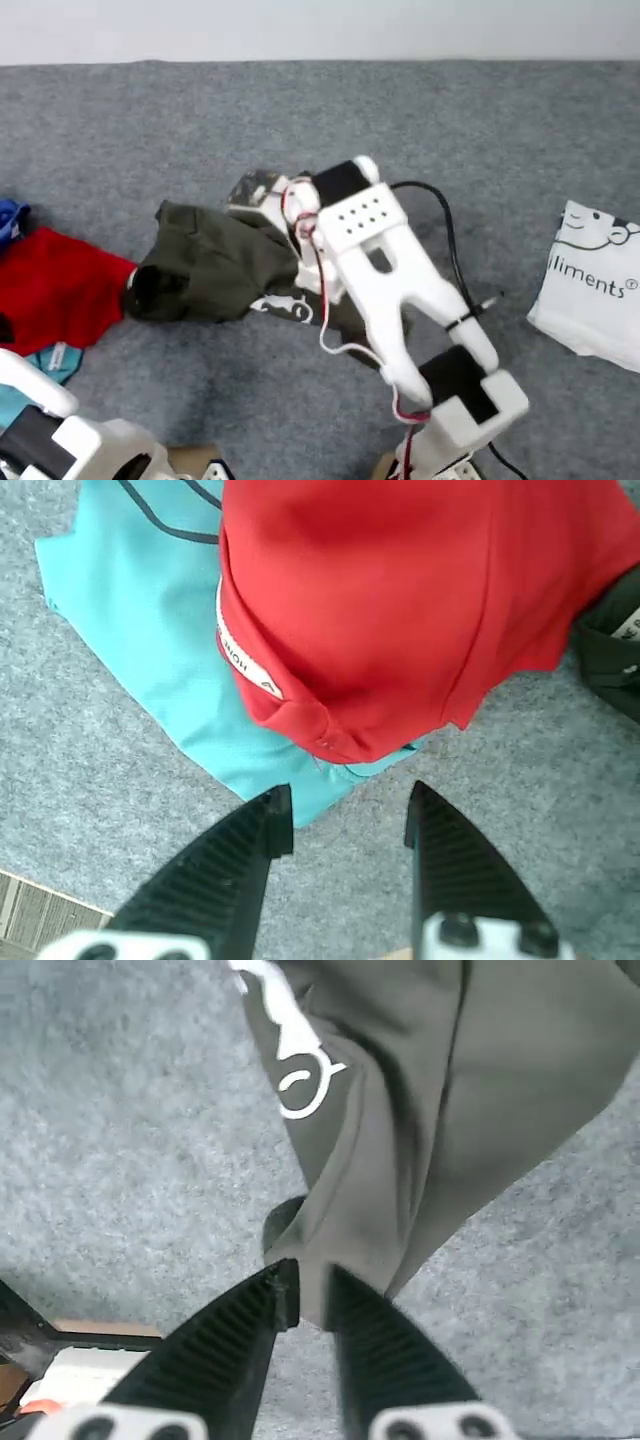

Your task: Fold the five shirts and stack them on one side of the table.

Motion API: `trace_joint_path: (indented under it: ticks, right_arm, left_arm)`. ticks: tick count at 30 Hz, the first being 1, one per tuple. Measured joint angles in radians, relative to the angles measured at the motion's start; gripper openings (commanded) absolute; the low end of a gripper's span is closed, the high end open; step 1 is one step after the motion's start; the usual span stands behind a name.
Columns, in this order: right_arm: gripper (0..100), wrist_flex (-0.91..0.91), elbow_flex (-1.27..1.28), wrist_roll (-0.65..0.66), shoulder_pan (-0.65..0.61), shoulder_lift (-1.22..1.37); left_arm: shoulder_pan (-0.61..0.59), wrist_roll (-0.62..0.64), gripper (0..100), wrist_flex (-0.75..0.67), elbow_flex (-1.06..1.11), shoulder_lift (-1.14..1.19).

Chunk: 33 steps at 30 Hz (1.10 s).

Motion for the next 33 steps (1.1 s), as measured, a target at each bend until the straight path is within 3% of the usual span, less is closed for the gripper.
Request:
trace_joint_path:
  ticks: [6,12,18,26,33]
  right_arm:
    - [0.9,0.0,0.245,-0.144,-0.005,-0.195]
    - [0.9,-0.012,0.422,-0.413,-0.006,-0.308]
    - [1.7,-0.133,0.503,-0.712,-0.029,-0.315]
    - [29.0,-0.226,0.535,-0.939,-0.127,-0.204]
    - [31.8,-0.218,0.399,-1.014,-0.135,0.029]
  left_arm:
    - [0.0,0.0,19,0.0,0.0,0.0]
    - [0.0,0.0,19,0.0,0.0,0.0]
    - [0.0,0.0,19,0.0,0.0,0.0]
    - [0.0,0.0,19,-0.003,0.0,0.0]
    - [0.0,0.0,19,-0.012,0.0,0.0]
